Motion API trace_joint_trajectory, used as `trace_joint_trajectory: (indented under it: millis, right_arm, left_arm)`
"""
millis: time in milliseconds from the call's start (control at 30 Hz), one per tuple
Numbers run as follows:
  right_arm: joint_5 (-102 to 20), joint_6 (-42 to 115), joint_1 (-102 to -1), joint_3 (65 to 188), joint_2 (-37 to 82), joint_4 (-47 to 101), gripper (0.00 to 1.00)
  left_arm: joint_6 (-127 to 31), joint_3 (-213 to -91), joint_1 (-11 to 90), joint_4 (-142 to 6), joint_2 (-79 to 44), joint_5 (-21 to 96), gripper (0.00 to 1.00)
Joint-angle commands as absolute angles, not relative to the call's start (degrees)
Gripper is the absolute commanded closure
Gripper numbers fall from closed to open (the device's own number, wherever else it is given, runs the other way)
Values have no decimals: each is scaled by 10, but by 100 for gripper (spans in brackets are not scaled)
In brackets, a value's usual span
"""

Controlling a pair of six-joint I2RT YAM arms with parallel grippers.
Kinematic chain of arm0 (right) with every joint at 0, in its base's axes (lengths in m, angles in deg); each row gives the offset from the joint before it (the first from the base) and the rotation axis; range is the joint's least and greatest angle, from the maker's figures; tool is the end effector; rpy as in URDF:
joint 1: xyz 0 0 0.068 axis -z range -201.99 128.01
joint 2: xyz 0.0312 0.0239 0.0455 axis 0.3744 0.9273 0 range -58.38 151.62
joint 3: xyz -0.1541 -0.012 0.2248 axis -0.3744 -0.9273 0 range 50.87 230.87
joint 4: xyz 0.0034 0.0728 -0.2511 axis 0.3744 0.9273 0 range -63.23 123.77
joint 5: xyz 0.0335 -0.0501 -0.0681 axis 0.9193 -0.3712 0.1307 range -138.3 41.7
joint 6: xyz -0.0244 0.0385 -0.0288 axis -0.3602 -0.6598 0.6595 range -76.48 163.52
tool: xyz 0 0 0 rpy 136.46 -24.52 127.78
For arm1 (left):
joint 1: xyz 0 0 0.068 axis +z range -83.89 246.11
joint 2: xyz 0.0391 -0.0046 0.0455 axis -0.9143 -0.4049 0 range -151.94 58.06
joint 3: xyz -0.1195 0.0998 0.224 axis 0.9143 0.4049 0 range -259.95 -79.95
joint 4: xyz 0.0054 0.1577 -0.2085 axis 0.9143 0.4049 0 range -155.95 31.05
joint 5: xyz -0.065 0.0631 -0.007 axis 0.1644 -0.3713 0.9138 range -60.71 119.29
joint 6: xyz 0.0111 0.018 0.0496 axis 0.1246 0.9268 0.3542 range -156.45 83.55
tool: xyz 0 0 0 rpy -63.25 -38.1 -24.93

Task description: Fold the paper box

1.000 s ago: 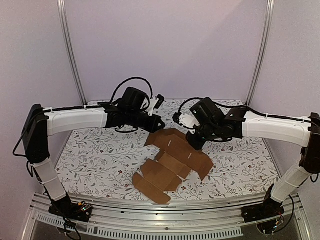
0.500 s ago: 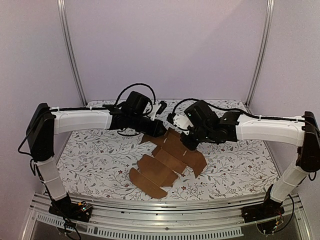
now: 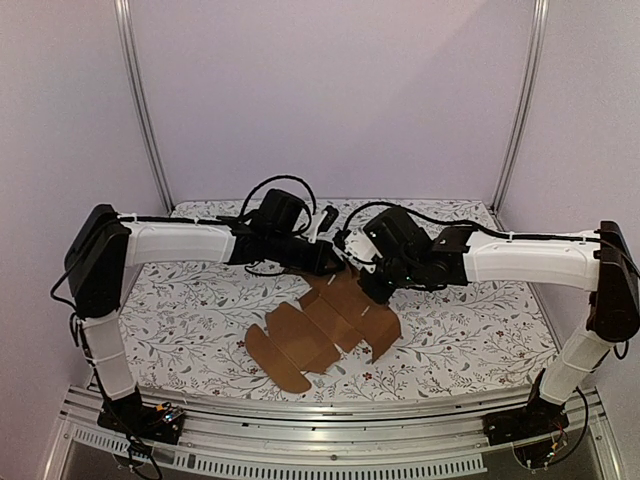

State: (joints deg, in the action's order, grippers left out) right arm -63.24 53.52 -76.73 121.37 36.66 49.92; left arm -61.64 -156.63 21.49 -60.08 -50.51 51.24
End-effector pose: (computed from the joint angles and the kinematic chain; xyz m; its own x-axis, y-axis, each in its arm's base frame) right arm 0.2177 0.2918 0.2491 -0.3009 -0.7162 -0.6297 -0.7525 0.5840 -0.3046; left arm 0.2955 -0.3105 0.2197 -0.7612 0.1966 -0.6180 0.5944 0.5926 -0.5436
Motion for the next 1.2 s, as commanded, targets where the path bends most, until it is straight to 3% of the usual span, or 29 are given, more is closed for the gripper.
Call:
trace_joint_trajectory:
  millis: [0, 767, 1167]
  right_arm:
    - [-620, 520, -777, 1212, 378, 476, 100]
    - [-659, 447, -763, 1195, 369, 532, 100]
    - [-661, 405, -760, 1188, 381, 534, 100]
  left_arm:
    - [-645, -1564, 211, -650, -525, 544, 100]
    - [-556, -1522, 220, -470, -462, 315, 100]
    - [-562, -1508, 210, -466, -509, 300, 100]
